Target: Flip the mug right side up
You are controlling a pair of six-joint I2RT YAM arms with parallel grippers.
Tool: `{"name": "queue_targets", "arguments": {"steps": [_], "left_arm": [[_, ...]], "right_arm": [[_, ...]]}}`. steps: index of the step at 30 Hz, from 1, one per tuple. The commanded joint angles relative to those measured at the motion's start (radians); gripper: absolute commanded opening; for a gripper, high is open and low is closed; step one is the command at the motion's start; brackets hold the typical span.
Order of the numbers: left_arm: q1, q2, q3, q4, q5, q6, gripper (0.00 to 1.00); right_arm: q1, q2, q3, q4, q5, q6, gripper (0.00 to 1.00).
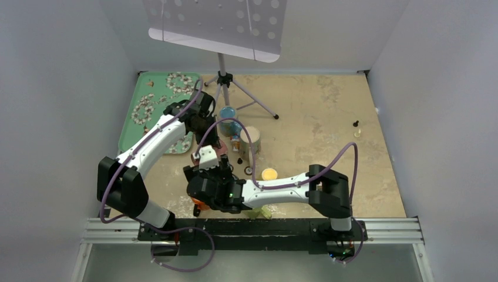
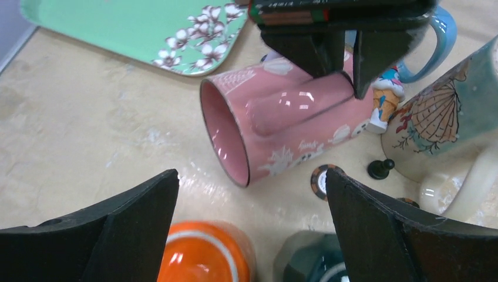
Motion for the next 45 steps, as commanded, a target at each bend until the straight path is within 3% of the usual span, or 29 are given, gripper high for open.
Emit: {"name": "queue_targets", "arguments": {"steps": [1,3,6,10,16,22,27,28,33,34,36,38,45], "left_arm": [[0.001,-0.02,0.042,0.03,0.051,-0.041,0.0],[0.0,-0.018,0.048,0.029,0.052,-0.041,0.0],[0.001,-0.021,0.052,0.026,0.051,-0.04,0.0],[0.0,-0.026,0.049,0.029,0.062,-0.046,0.0],[-0.001,-0.035,0.044,0.026,0.073,-0.051,0.0],[-0.003,-0.046,0.012,0.033,0.097,-0.06,0.0],[-0.004,-0.054,-0.004,0.036,0.105,-0.055,0.0],[-0.003,-0.055,-0.007,0.039,0.11,-0.051,0.0],[-0.004,-0.063,0.0,0.037,0.103,0.029,0.0],[-0.003,-0.061,0.007,0.029,0.09,0.052,0.06],[-0.004,-0.049,0.025,0.003,0.058,0.097,0.28],[-0.004,-0.038,0.037,-0.008,0.032,0.14,0.41],[-0.002,-0.046,0.079,0.048,0.05,0.237,0.54]], "right_arm": [[-0.06,0.05,0.084,-0.03,0.038,0.045,0.97],[-0.064,0.061,0.078,0.005,0.045,0.014,0.97],[-0.071,0.086,0.114,-0.137,0.073,0.106,0.95],[-0.078,0.1,0.108,-0.202,0.096,0.155,0.94],[-0.113,0.125,0.119,-0.246,0.098,0.196,0.82],[-0.127,0.11,0.091,-0.18,0.086,0.148,0.49],[-0.135,0.101,0.083,-0.206,0.079,0.178,0.04],[-0.138,0.095,0.081,-0.214,0.079,0.183,0.0],[-0.145,0.052,0.066,-0.228,0.059,0.192,0.0],[-0.15,0.038,0.058,-0.216,0.032,0.183,0.0],[-0.159,0.007,0.025,-0.157,-0.027,0.151,0.0],[-0.167,-0.013,0.002,-0.134,-0.074,0.147,0.0],[-0.185,-0.065,-0.056,-0.072,-0.174,0.121,0.0]]}}
